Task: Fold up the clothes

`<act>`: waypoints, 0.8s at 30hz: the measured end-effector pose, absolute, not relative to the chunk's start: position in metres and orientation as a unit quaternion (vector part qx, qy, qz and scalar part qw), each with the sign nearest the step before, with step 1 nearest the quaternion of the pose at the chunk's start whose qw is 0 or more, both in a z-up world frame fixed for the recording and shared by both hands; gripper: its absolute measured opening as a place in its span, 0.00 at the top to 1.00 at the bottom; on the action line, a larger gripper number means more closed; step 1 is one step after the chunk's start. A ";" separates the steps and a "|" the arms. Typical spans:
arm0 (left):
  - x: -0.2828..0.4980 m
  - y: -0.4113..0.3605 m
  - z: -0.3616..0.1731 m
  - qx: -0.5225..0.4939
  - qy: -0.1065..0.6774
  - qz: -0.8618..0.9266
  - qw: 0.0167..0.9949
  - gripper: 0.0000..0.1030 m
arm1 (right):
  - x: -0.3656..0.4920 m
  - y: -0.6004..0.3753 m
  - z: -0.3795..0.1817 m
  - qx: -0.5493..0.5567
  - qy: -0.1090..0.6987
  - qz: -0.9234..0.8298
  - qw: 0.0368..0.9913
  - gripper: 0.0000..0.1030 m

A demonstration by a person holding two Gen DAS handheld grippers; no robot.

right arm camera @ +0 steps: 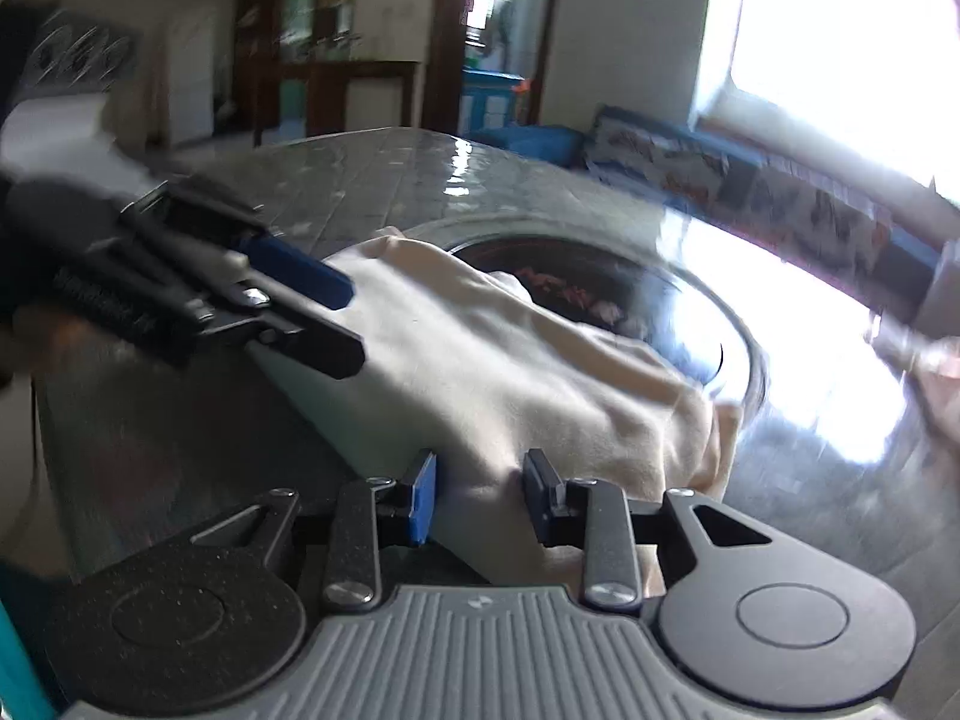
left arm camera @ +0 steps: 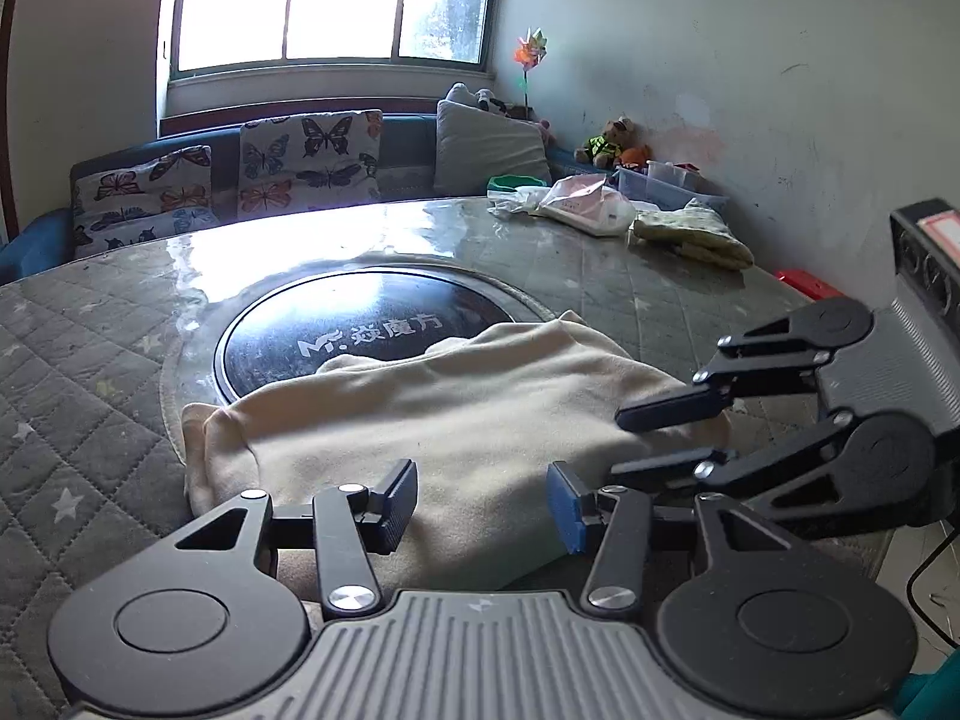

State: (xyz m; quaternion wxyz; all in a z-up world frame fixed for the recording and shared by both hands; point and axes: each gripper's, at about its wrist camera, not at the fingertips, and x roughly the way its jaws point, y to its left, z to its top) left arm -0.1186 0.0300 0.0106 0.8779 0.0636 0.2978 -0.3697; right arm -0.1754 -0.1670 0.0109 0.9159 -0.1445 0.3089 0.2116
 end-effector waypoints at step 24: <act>-0.115 0.014 -0.006 0.078 0.311 -0.360 0.876 0.48 | -0.130 -0.196 0.016 -0.038 0.327 0.191 0.925 0.71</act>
